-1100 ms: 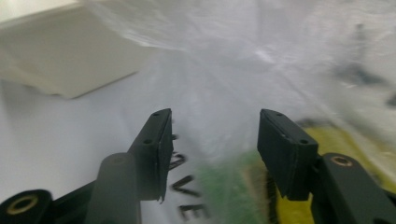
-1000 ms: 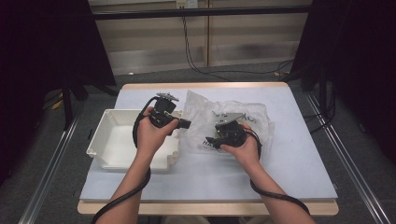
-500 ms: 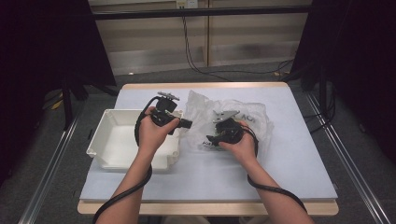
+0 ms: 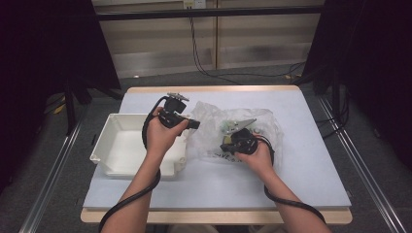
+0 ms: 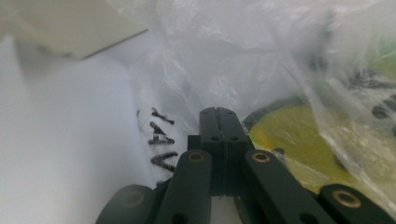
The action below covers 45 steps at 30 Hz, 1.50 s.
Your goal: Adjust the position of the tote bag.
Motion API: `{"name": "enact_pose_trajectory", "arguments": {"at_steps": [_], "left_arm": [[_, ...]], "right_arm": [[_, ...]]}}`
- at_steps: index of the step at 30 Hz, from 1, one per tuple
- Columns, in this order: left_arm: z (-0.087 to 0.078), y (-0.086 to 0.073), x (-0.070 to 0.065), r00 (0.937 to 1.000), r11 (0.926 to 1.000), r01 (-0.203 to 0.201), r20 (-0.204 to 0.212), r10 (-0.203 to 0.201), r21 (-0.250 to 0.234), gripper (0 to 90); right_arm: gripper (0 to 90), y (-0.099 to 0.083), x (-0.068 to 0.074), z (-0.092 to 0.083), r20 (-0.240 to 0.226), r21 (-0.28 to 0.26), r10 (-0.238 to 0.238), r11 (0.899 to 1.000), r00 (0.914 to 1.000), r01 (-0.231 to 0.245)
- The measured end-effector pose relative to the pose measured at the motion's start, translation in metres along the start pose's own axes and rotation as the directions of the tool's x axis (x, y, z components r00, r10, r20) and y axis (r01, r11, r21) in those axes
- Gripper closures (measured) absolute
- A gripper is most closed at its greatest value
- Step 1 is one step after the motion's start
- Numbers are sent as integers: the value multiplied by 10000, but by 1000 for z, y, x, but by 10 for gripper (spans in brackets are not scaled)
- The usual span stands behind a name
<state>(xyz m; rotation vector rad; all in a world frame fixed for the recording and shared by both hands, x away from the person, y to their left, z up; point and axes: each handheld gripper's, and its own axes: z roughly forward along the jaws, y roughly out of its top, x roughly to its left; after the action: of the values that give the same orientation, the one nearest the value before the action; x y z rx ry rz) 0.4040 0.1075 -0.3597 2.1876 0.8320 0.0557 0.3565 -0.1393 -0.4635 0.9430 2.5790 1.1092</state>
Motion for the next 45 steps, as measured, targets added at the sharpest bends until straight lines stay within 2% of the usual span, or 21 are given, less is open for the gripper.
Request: {"name": "enact_pose_trajectory", "arguments": {"at_steps": [6, 9, 14, 18, 21, 22, 24, 26, 27, 28, 30, 31, 33, 34, 36, 38, 39, 41, 42, 44, 45], "left_arm": [[-2, -1, 7, 9992, 9998, 181, -364, -183, -56, 896], [-3, -3, 13, 9975, 9994, 351, -614, -349, 21, 897], [-5, -2, 14, 9985, 9997, 181, -510, -173, 167, 880], [-4, 3, 6, 9980, 9991, -391, -508, 384, -134, 531], [0, 8, 0, 9977, 9982, -595, -322, 593, -62, 348], [1, 10, -1, 9957, 9960, -883, -281, 887, 157, 298], [7, 12, -6, 9903, 9909, -1306, -433, 1320, 338, 221], [13, 13, -10, 9888, 9902, -1352, -585, 1372, 358, 150], [14, 14, -9, 9850, 9849, -1646, -437, 1670, 537, 135], [18, 13, -11, 9870, 9870, -1552, -368, 1567, 418, 139], [21, 13, -11, 9771, 9746, -2065, -331, 2100, 873, 127], [24, 13, -12, 9763, 9729, -2118, -257, 2150, 923, 128], [29, 11, -13, 9695, 9669, -2330, -531, 2393, 1043, 161], [30, 10, -12, 9664, 9609, -2470, -407, 2537, 1254, 236], [32, 8, -11, 9734, 9631, -2209, -262, 2275, 1540, 444], [34, 7, -8, 9715, 9590, -2282, -257, 2356, 1682, 656], [34, 7, -6, 9750, 9630, -2151, -208, 2213, 1623, 726], [32, 5, 0, 9886, 9817, -1422, -320, 1473, 1270, 848], [30, 5, 5, 9911, 9848, -1275, -233, 1311, 1183, 886], [30, 3, 8, 9983, 9979, -395, -417, 417, 514, 900], [28, 3, 13, 9985, 9989, -217, -494, 238, 415, 900]], "right_arm": [[900, -18, 12, -17, -715, -147, -323, 9994, 9969, 313], [900, -28, 19, -23, -792, -92, -468, 9989, 9958, 462], [900, -35, 20, -30, -742, -222, -524, 9985, 9959, 509], [900, -33, 21, -32, -622, -299, -699, 9972, 9956, 681], [900, -30, 22, -34, -561, -449, -674, 9969, 9962, 649], [900, -29, 21, -34, -635, -472, -624, 9971, 9960, 595], [900, -28, 21, -34, -628, -424, -629, 9973, 9960, 603], [900, -28, 21, -34, -624, -489, -559, 9974, 9965, 529], [900, -28, 21, -35, -615, -551, -550, 9971, 9966, 516], [900, -27, 21, -35, -661, -591, -474, 9973, 9967, 435], [900, -26, 21, -36, -613, -611, -482, 9971, 9970, 444], [900, -26, 20, -36, -634, -661, -448, 9970, 9970, 406], [900, -24, 20, -36, -664, -711, -451, 9967, 9968, 404], [900, -24, 20, -36, -643, -748, -447, 9964, 9969, 398], [900, -22, 21, -37, -669, -817, -453, 9959, 9967, 397], [900, -23, 22, -37, -683, -813, -485, 9958, 9965, 429], [900, -23, 22, -37, -672, -818, -496, 9957, 9965, 440], [900, -26, 23, -37, -775, -724, -478, 9965, 9958, 422], [900, -28, 23, -36, -773, -661, -520, 9967, 9957, 469], [900, -34, 23, -36, -853, -483, -513, 9977, 9950, 473], [900, -37, 23, -36, -904, -366, -480, 9983, 9947, 448]]}}
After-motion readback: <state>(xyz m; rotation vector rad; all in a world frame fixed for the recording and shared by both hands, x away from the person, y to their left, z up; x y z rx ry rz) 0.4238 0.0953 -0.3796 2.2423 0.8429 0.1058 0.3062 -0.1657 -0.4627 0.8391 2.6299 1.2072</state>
